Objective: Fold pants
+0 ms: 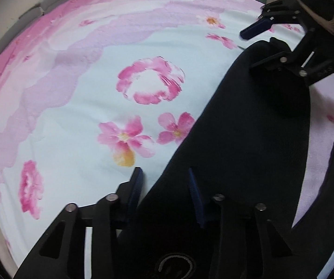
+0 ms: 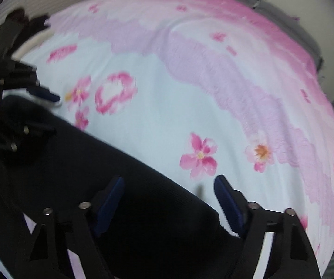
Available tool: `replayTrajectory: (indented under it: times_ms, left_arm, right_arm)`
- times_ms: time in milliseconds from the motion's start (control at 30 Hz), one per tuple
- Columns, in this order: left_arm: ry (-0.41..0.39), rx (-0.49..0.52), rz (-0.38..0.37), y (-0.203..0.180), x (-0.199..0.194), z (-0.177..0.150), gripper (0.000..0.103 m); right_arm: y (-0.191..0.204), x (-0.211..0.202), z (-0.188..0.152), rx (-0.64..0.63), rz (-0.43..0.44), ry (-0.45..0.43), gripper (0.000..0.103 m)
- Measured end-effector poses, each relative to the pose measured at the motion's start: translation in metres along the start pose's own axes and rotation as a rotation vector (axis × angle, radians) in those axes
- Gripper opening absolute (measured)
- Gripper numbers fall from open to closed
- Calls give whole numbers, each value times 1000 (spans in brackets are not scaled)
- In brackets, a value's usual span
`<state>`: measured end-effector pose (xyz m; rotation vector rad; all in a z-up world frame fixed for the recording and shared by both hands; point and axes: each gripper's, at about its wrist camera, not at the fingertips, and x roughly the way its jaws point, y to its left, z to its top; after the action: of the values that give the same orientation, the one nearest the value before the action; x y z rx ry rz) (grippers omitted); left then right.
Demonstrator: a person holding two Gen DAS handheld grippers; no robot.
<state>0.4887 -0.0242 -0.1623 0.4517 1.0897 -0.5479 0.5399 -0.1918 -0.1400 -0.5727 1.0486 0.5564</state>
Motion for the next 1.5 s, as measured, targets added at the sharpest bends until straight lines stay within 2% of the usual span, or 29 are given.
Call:
replayTrajectory:
  times_ms: [67, 100, 133, 167, 200, 267, 367, 467, 667, 833, 967, 1100, 1233, 1333, 1500]
  left_arm:
    - [4, -8, -24, 2, 0, -2, 32]
    - [5, -4, -30, 2, 1, -2, 30]
    - [6, -1, -36, 2, 2, -2, 26]
    - [10, -2, -42, 1, 2, -3, 24]
    - [7, 0, -43, 1, 1, -3, 20]
    - [1, -4, -48, 0, -3, -4, 14]
    - [-22, -17, -51, 2, -15, -8, 12]
    - [-67, 11, -2, -9, -34, -15, 12]
    - [-129, -10, 60, -30, -79, -28, 11]
    - [-190, -4, 143, -71, -122, -44, 11]
    - [-231, -23, 191, -107, -146, -68, 11]
    - [-284, -51, 227, -160, -162, -104, 11]
    - [-312, -92, 255, -199, -162, -134, 11]
    - [-300, -171, 233, -214, -156, -154, 11]
    - [-250, -221, 216, -230, -137, -183, 11]
  right_arm:
    - [-3, 5, 1, -14, 64, 17, 58]
    - [-4, 6, 2, -12, 94, 19, 44]
    - [-7, 7, 3, -6, 123, 22, 36]
    - [-8, 8, 4, -3, 138, 27, 22]
    - [-8, 7, 5, -9, 143, 25, 15]
    - [-2, 1, 1, -45, 133, 13, 12]
    - [3, -13, -6, -74, 113, -18, 10]
    - [7, -33, -14, -90, 92, -63, 9]
    - [33, -84, -39, -182, -7, -224, 9]
    - [62, -134, -76, -236, -87, -366, 9]
    - [95, -164, -113, -301, -144, -426, 9]
    - [125, -184, -158, -358, -199, -460, 9]
    - [152, -188, -203, -369, -225, -472, 9]
    - [175, -180, -233, -388, -233, -462, 9]
    - [203, -164, -267, -388, -211, -433, 9]
